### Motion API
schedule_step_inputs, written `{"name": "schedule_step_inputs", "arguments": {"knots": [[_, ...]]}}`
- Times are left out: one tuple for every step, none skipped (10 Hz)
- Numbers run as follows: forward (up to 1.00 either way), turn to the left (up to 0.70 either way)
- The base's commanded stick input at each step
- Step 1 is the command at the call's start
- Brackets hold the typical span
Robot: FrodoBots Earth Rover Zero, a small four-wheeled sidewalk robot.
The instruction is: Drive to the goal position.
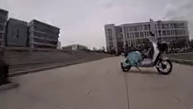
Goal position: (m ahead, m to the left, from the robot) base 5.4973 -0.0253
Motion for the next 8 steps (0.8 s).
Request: {"name": "schedule_step_inputs", "arguments": {"knots": [[0.7,-0.13],[0.7,-0.13],[0.7,-0.13],[0.7,-0.13],[0.7,-0.13],[0.7,-0.02],[0.7,-0.01],[0.7,0.01]]}}
